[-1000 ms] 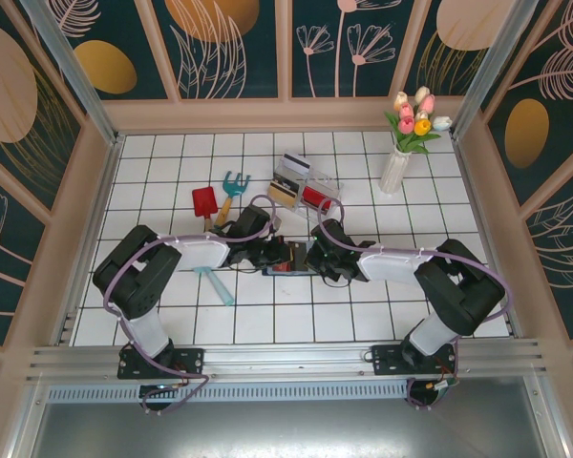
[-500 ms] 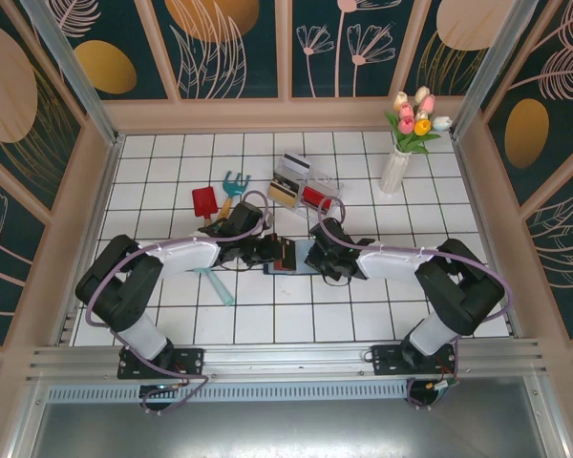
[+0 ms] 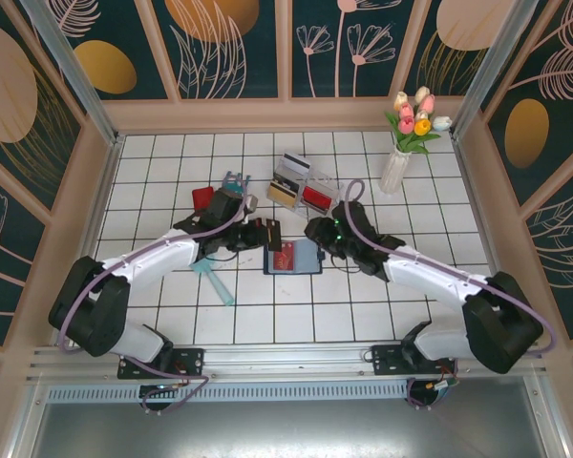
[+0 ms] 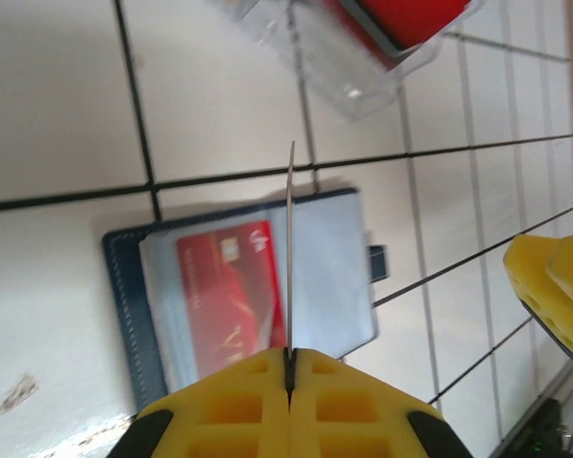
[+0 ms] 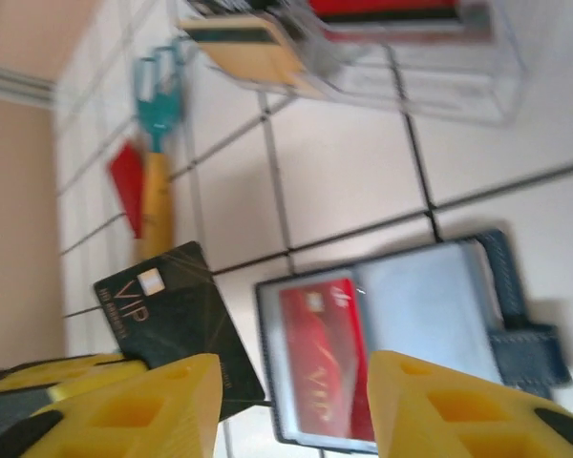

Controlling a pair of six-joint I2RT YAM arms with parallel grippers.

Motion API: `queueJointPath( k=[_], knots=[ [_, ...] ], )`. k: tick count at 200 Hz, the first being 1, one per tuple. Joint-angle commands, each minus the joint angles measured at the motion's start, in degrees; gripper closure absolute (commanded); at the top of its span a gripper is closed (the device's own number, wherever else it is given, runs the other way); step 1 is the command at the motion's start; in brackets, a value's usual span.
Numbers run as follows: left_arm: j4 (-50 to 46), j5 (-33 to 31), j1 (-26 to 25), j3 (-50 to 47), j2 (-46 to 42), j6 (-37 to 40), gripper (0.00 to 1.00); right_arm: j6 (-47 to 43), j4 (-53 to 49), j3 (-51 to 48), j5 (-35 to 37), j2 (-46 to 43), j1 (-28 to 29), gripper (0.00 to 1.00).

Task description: Take the credit cards out of the card holder

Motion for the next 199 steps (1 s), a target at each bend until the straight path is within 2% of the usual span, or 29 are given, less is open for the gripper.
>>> queueJointPath(
  k=[1,40,71,112,143,167,199],
  knots=[
    [5.3,4.1,0.9,2.6,-2.3,-2.0,1.0,-3.1,10.8,-3.6,-8.4,-2.3,-2.4,0.45],
    [13.6,10.4,2.1,4.4,-3.4,-7.9,1.0,1.4,28.3,-9.7,-15.6,-5.5,-5.5,0.24],
    [20.4,16.0,3.1,3.4,-3.9,-13.9,1.0,8.2,40.9,-10.8,-21.2,-3.1,-6.6,0.22],
    [26.7,19.3,3.4,2.4,-4.6,-19.3,1.0,15.5,53.5,-11.2,-24.2,0.7,-6.8,0.32],
    [28.8,21.2,4.0,1.6,-3.5,-22.1,1.0,18.6,60.2,-13.5,-24.3,1.6,-6.8,0.46],
    [30.7,21.9,4.0,0.7,-3.5,-23.9,1.0,20.7,63.0,-14.1,-24.6,2.0,-6.8,0.59],
    [31.4,22.3,4.0,0.1,-4.0,-24.8,1.0,23.2,64.9,-14.2,-23.8,2.5,-6.8,0.67]
  ],
)
